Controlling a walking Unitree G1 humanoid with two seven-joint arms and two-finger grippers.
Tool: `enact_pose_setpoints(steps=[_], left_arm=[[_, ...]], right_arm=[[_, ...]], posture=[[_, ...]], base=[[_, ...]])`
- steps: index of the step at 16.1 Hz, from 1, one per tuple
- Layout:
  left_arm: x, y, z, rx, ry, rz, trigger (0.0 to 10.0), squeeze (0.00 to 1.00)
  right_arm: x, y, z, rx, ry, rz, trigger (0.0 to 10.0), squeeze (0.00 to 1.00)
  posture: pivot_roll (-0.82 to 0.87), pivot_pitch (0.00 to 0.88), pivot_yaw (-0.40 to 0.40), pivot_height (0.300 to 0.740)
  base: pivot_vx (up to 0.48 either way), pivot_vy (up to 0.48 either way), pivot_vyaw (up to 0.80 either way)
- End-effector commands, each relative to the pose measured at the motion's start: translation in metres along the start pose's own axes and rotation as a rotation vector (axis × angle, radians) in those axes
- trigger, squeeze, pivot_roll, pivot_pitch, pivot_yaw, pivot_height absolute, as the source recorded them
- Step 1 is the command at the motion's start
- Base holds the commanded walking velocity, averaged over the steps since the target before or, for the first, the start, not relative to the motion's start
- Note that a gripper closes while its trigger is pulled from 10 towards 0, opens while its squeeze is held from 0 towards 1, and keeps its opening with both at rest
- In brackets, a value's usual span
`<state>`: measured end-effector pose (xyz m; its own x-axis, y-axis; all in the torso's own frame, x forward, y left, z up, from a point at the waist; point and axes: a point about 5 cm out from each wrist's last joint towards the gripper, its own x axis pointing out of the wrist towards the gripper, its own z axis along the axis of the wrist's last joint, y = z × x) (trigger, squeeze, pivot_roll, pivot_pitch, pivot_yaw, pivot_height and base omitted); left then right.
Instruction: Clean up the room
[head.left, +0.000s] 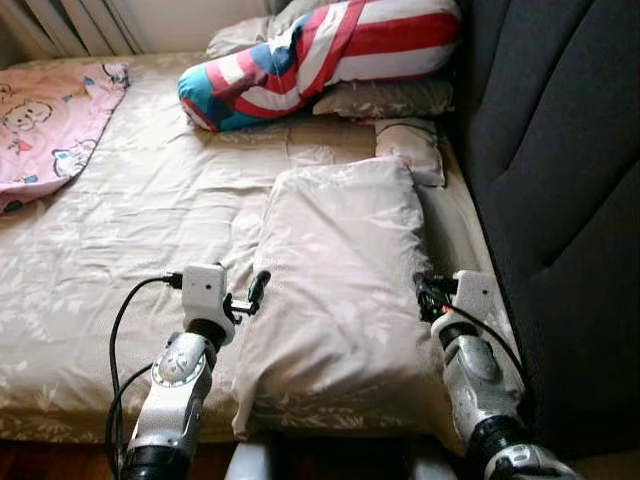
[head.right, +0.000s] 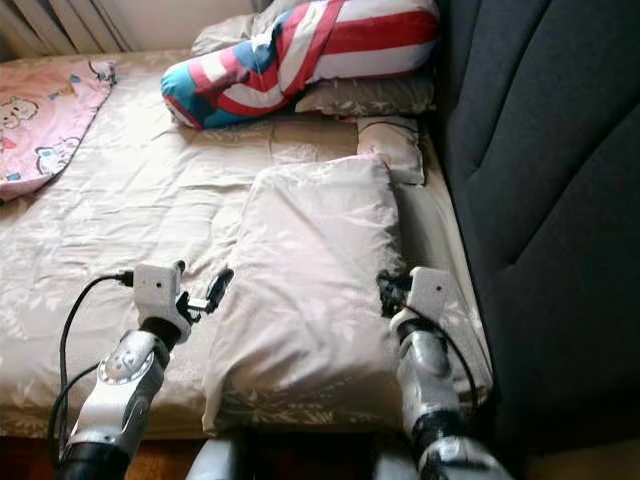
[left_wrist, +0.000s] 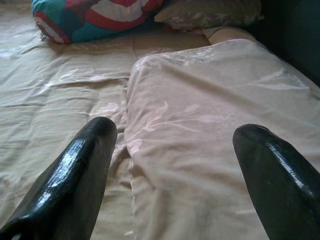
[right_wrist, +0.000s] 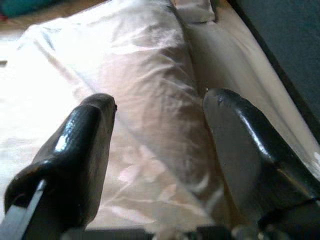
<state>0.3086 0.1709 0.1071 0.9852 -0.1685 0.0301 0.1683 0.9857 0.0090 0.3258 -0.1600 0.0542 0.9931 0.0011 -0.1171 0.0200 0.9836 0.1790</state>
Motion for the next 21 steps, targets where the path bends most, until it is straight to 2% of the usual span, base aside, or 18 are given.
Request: enact_pose_setpoints(steps=[1,4,6,7,8,10,11,12,13,19,21], left_arm=[[0.002,0.003,-0.005,-0.018,0.015,0.022,10.0,0.00],[0.015,0.008,-0.011,-0.029,0.050,0.061,10.0,0.00],[0.021,0.020,-0.017,-0.060,0.082,0.135,10.0,0.00],[0.024,0.022,-0.016,-0.068,0.083,0.140,10.0,0.27],[0.026,0.021,-0.014,-0.055,0.075,0.133,10.0,1.00],[0.030,0.023,-0.011,-0.082,0.054,0.143,10.0,1.00],[0.031,0.023,-0.011,-0.084,0.053,0.145,10.0,1.00],[0.032,0.023,-0.012,-0.081,0.054,0.143,10.0,1.00],[0.032,0.024,-0.012,-0.082,0.052,0.144,10.0,1.00],[0.032,0.033,-0.010,-0.057,0.043,0.152,10.0,1.00],[0.034,0.032,-0.007,-0.057,0.027,0.145,10.0,1.00]], right_arm=[[-0.005,0.004,-0.002,0.007,-0.026,0.019,10.0,0.00],[-0.015,0.002,-0.009,0.003,-0.020,0.007,10.0,0.00],[-0.017,-0.003,-0.009,-0.003,-0.022,-0.002,10.0,0.00],[-0.017,-0.005,-0.007,-0.002,-0.024,-0.002,10.0,0.00],[-0.016,-0.006,-0.006,-0.001,-0.025,-0.001,10.0,0.00],[-0.012,-0.004,-0.003,0.002,-0.018,0.003,10.0,0.00],[-0.008,-0.002,-0.002,0.007,-0.007,0.010,10.0,0.24],[-0.006,-0.001,-0.002,0.004,0.004,0.013,10.0,0.71],[-0.004,0.000,0.000,0.019,0.000,0.018,10.0,1.00],[0.003,-0.006,0.002,-0.012,0.047,0.014,10.0,1.00],[0.004,-0.012,-0.004,-0.047,0.124,-0.010,10.0,1.00]], posture=[[-0.01,0.182,0.031,0.660],[-0.02,0.176,0.023,0.660],[-0.03,0.176,0.009,0.660],[-0.03,0.175,0.001,0.660],[-0.02,0.174,-0.003,0.660],[-0.02,0.172,-0.009,0.660],[-0.02,0.173,-0.012,0.660],[-0.02,0.172,-0.014,0.660],[-0.02,0.172,-0.015,0.660],[-0.01,0.173,-0.016,0.660],[0.00,0.181,-0.013,0.660]], base=[[0.000,0.000,0.00],[0.000,0.000,0.00],[0.000,0.000,0.00],[0.000,0.000,0.00],[0.000,0.000,0.00],[0.000,0.000,0.00],[0.000,0.000,0.00],[0.000,0.000,0.00],[0.000,0.000,0.00],[0.000,0.000,0.00],[0.000,0.000,0.00]])
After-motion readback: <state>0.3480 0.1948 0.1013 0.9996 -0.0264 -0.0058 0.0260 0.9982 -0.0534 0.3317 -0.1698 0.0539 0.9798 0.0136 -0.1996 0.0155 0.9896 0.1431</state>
